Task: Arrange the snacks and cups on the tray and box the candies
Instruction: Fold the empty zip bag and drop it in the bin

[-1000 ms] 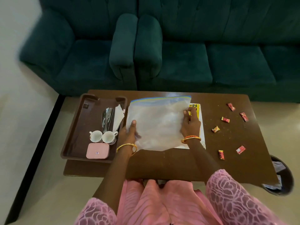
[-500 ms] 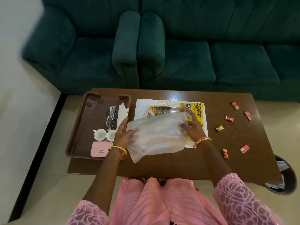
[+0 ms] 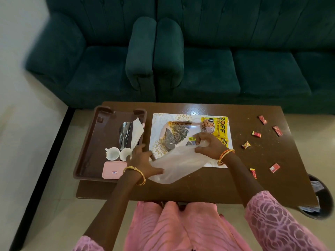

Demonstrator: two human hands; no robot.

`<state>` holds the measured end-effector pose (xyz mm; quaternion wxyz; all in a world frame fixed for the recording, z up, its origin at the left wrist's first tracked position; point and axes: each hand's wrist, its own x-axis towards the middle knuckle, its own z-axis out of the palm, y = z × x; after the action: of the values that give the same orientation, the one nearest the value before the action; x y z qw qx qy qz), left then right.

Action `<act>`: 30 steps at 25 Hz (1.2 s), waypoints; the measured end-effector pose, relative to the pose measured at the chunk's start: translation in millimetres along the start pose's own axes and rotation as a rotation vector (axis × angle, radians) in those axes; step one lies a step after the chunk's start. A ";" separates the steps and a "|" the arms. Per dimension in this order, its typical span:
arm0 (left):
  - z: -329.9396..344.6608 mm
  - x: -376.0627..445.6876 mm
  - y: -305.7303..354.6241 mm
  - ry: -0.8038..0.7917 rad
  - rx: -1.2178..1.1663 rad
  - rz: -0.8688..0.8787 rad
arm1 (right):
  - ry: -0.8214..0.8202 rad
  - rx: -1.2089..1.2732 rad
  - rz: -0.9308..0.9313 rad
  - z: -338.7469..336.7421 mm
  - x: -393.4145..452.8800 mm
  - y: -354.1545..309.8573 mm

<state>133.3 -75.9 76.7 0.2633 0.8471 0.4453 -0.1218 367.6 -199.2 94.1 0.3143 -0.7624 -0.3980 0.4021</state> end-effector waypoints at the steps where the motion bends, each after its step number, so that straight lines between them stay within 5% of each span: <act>1: -1.2 3.6 6.6 -0.076 -0.063 0.049 | -0.093 0.020 -0.004 -2.5 0.9 -9.3; 3: -3.7 11.5 24.3 -0.224 -0.306 0.105 | -0.154 -0.020 -0.044 -5.4 6.8 -21.9; 5: -1.2 19.7 33.5 -0.255 -0.506 0.118 | 0.014 -0.006 -0.071 -9.3 11.6 -29.5; 8: -0.3 22.6 30.7 -0.190 -0.845 0.023 | 0.314 0.345 0.133 -11.9 3.7 -26.1; 12: 3.1 15.8 32.6 -0.287 -1.197 -0.133 | 0.098 0.473 0.205 35.6 -15.9 -18.8; 17: 15.6 7.6 34.6 -0.386 -1.388 -0.227 | 0.121 1.067 0.363 54.9 -20.9 -8.0; 21: 22.8 3.6 31.6 -0.444 -1.460 -0.165 | 0.052 0.940 0.294 42.9 -24.3 -2.5; 26: 21.2 2.9 28.1 -0.536 -1.526 -0.244 | 0.235 0.807 0.152 33.2 -18.4 -7.5; 30: 23.9 3.0 25.1 -0.844 -1.815 -0.236 | 0.296 0.630 0.018 34.4 -13.0 -8.1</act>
<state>156.2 -98.7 63.9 0.9313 0.1643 0.3211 -0.0517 330.4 -200.9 88.8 0.5848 -0.6816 -0.1977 0.3929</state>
